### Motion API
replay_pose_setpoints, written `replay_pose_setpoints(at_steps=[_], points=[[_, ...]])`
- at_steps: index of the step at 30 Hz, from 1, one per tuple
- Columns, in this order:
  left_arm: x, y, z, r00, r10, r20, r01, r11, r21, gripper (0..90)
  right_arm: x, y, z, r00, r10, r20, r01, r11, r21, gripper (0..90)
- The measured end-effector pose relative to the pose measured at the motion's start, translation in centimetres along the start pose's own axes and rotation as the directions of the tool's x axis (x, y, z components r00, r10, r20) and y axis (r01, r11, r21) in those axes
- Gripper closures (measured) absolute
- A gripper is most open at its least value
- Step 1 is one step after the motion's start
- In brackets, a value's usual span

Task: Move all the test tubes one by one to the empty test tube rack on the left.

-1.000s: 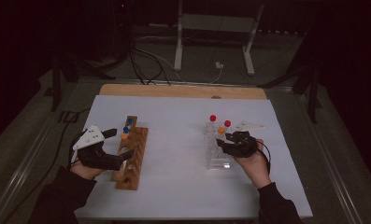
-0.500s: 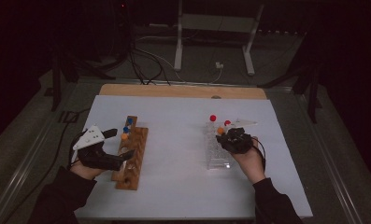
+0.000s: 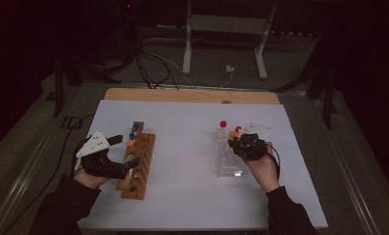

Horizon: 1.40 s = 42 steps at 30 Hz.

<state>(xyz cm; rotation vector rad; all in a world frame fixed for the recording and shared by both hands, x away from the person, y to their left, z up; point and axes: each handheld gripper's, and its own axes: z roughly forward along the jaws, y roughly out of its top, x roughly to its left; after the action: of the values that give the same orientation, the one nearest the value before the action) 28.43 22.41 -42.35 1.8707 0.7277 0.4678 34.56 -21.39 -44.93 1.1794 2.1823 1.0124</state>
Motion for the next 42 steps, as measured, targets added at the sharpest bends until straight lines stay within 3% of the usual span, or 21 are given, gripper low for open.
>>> replay_pose_setpoints(at_steps=[17,22,29,33,42], points=[[-0.5,0.3,0.0,0.9995,0.011,0.030,-0.011,0.9999,0.002,1.7,0.8,1.5,-3.6,0.9989,-0.042,0.022,0.044,0.994,-0.098,74.3],[-1.0,0.6,0.1,0.9987,0.021,0.046,-0.021,0.9998,-0.002,1.7,1.7,1.9,-4.5,0.9979,-0.065,0.005,0.065,0.990,-0.125,74.3],[-1.7,1.0,0.1,0.9968,0.031,0.074,-0.030,0.9995,-0.011,1.7,3.6,2.3,-5.0,0.9933,-0.102,-0.054,0.093,0.986,-0.141,74.3],[-2.1,1.1,0.3,0.9954,0.036,0.089,-0.035,0.9994,-0.003,1.7,5.6,2.0,-4.4,0.9845,-0.141,-0.104,0.127,0.984,-0.128,74.3],[-3.2,1.3,0.8,0.9888,0.050,0.141,-0.050,0.9987,-0.003,1.7,9.3,1.3,-2.7,0.9546,-0.216,-0.205,0.204,0.976,-0.079,74.3]])
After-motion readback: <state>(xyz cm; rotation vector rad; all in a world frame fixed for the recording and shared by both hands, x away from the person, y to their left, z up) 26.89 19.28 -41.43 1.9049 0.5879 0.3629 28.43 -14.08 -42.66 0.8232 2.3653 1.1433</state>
